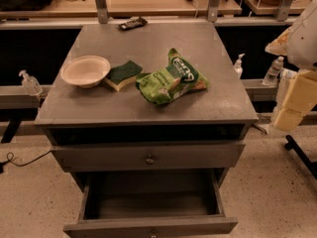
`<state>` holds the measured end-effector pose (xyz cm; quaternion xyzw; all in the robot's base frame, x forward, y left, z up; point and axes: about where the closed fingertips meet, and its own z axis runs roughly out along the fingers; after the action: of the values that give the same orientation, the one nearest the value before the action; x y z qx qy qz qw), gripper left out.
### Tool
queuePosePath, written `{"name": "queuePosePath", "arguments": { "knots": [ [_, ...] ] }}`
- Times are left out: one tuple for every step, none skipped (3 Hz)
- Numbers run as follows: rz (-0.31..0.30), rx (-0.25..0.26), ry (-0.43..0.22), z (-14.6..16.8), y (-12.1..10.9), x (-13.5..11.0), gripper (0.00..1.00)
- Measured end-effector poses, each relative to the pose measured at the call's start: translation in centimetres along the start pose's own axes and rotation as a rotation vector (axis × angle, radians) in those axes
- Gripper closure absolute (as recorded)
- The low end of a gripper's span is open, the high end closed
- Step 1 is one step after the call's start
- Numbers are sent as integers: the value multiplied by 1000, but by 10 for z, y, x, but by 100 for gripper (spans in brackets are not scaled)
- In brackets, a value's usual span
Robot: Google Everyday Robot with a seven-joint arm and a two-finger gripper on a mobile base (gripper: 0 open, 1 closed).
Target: Place green rice chip bag into middle drawer
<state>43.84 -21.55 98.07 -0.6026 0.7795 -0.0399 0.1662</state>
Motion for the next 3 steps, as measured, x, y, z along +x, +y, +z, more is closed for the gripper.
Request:
{"name": "queuePosePath", "arguments": {
  "knots": [
    [0,0,0,0,0,0,0],
    [-32,20,-14,5,-11,-4,0],
    [-131,68,-98,25,-37,-18,0]
  ]
}}
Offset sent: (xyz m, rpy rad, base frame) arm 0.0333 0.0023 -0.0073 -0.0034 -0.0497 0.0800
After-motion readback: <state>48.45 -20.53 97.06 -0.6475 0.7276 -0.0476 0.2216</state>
